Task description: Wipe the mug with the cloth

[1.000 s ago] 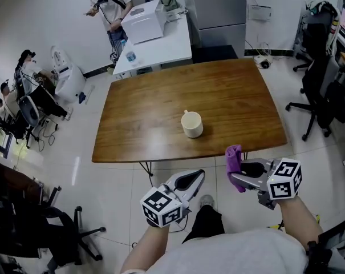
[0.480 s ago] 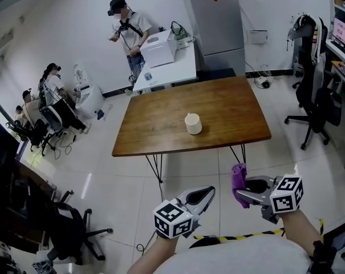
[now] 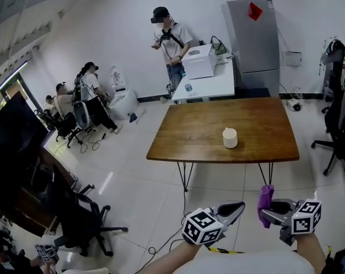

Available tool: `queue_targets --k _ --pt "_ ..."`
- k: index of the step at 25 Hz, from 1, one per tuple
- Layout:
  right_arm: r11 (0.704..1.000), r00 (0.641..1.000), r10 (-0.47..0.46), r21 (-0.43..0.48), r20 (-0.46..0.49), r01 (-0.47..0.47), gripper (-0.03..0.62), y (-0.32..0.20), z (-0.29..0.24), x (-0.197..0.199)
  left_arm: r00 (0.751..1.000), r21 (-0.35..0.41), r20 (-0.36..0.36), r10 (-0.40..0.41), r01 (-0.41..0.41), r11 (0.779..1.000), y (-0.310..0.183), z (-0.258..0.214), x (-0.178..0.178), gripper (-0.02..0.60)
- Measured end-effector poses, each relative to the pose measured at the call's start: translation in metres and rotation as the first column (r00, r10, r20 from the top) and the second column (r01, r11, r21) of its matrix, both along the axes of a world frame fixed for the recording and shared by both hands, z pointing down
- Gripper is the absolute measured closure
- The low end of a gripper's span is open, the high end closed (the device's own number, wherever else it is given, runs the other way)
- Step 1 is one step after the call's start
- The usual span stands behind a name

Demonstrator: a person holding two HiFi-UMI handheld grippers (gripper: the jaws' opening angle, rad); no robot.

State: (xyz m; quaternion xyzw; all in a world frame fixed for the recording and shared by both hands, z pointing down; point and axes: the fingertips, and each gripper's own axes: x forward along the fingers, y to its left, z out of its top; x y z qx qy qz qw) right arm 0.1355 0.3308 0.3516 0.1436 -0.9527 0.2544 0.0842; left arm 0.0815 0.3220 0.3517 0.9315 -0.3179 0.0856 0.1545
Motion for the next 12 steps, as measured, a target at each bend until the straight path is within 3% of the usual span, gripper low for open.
queue_targets --k 5,12 --pt "1.000 1.000 -0.012 -0.009 0.000 0.012 0.470 -0.017 0.002 -0.006 1.000 -0.005 0.000 -0.030 0.030 1.000 -0.021 -0.001 -0.009 0.581" --pt "1.000 1.000 -0.021 0.003 0.012 0.021 0.470 0.004 -0.008 -0.058 0.999 0.010 -0.010 -0.032 0.032 0.999 -0.003 -0.009 -0.054 0.581"
